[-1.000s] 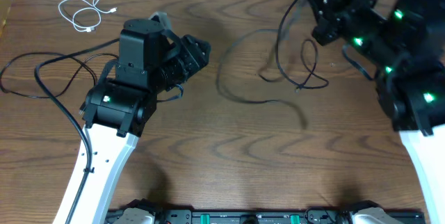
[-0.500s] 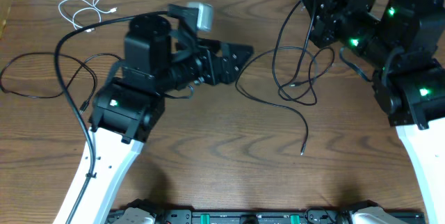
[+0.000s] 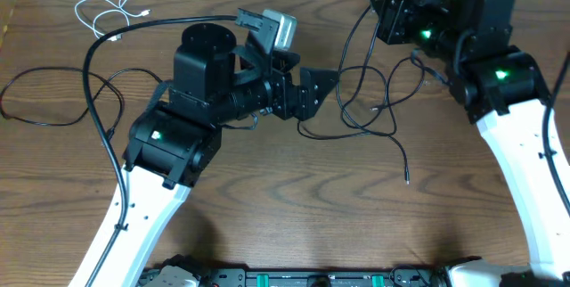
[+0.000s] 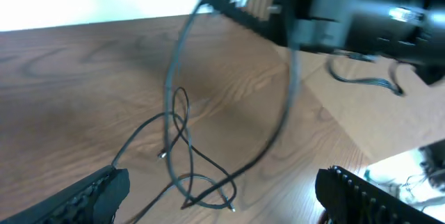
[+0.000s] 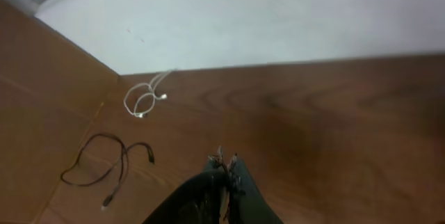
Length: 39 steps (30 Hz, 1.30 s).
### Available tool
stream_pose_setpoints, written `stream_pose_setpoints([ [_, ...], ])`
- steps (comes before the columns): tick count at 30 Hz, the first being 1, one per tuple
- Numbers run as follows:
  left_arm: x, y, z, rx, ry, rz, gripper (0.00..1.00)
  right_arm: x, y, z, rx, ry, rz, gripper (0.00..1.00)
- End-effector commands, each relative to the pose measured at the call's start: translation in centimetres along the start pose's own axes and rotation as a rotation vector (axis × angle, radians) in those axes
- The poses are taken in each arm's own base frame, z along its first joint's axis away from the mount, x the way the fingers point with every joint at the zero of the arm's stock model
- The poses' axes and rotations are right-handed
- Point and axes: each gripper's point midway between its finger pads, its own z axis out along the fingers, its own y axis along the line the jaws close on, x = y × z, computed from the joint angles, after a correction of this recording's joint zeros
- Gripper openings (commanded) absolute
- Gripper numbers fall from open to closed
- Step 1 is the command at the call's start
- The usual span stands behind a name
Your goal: Untangle cables
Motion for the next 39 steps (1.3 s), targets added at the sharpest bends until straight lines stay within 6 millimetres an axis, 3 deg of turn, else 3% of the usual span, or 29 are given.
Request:
stream_pose_setpoints([
  [1,-1.0,-1.3,-0.2,0.022,-0.026,0.112,0.91,1.8,-0.5,1.9,0.014,0.065,0.123,0.01],
  [8,0.0,0.2,2.7,0.018,0.031,0.112,0.84,3.8,1.4,2.4,-0.056,0.145,0.141,0.01],
  [12,-0.4,-0.5,3.3,0.045,0.012,0.135,0.79,5.2,0.6,2.6,0.025,0.176,0.129,0.01],
  [21,0.5,-1.4,4.7,0.076,0.043,0.144,0.72,6.0,2.4,2.9,-0.012,0.193,0.107,0.01],
  [25,1.1,-1.1,5.5,0.074,0.065,0.135,0.71,5.9,2.1,2.9,0.003,0.186,0.106,0.01],
  [33,0.9,0.0,5.6,0.030,0.055,0.134,0.53,5.5,1.7,2.6,-0.022,0.194,0.125,0.01],
  [36,0.8,0.0,5.6,0.028,0.051,0.135,0.51,5.6,1.7,2.6,-0.022,0.195,0.125,0.01],
  [39,0.8,0.0,5.6,0.028,0.051,0.135,0.37,5.6,1.7,2.6,-0.021,0.198,0.126,0.01],
])
